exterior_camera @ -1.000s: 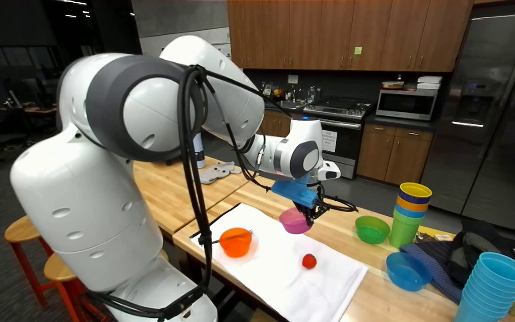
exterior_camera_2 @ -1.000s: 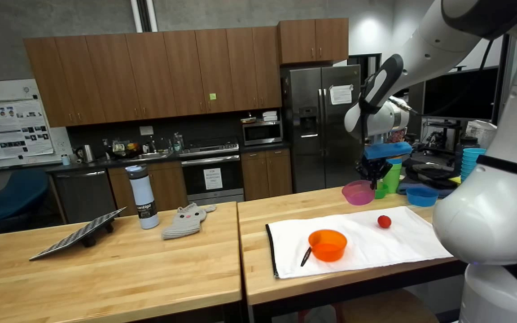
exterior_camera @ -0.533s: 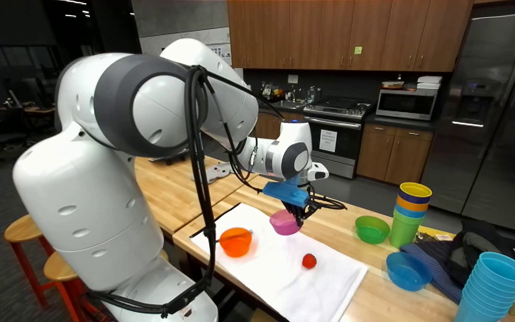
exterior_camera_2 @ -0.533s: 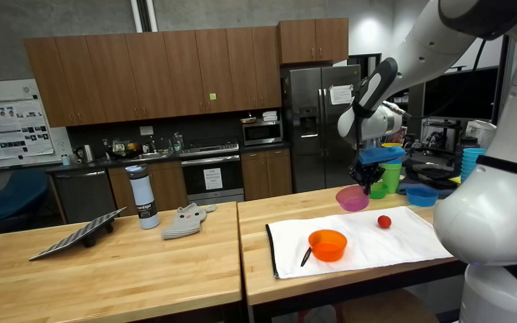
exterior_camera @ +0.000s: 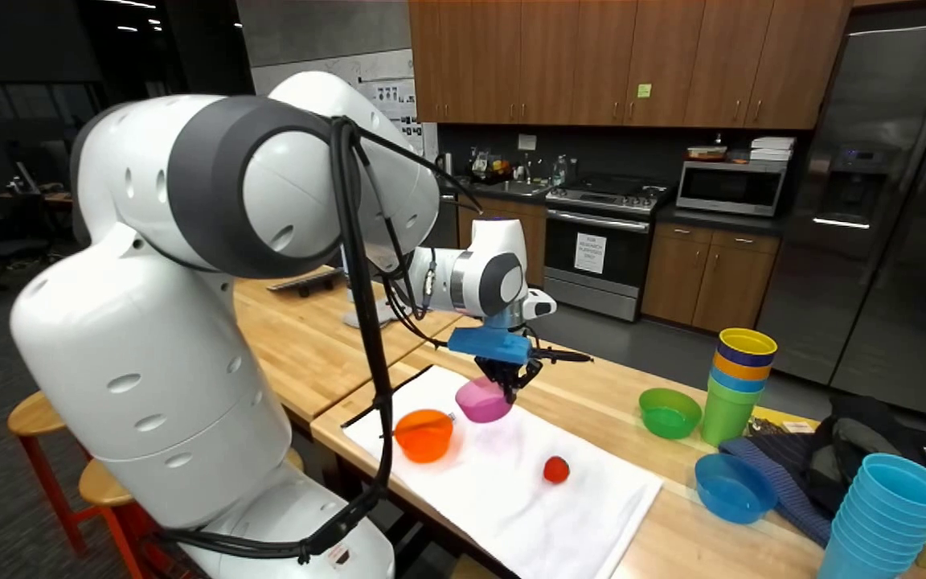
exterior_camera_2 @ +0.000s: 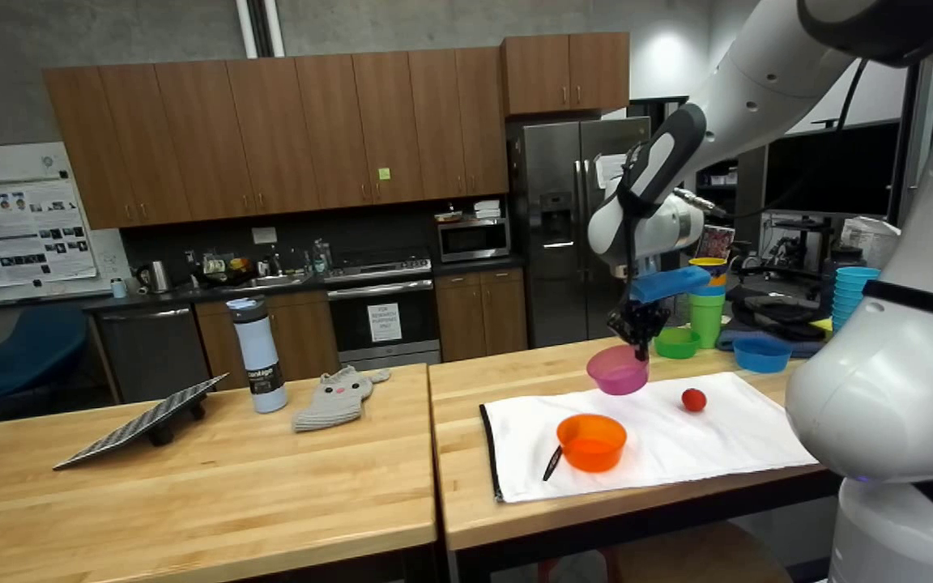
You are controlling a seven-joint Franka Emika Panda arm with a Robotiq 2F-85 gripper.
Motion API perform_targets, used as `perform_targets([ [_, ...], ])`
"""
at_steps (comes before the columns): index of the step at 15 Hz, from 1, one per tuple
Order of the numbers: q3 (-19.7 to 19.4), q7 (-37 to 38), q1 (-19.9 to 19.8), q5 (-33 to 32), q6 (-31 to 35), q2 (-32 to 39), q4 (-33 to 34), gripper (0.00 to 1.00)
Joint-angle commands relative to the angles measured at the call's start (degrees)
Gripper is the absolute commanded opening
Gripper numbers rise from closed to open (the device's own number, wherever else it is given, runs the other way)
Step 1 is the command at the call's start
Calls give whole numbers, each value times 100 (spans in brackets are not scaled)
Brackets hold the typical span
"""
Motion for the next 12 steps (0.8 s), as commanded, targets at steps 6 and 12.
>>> perform_targets([
  [6, 24, -791, 236, 310, 36, -1134, -699, 1],
  [12, -49, -1072, 770, 1550, 514, -1131, -1086, 1],
])
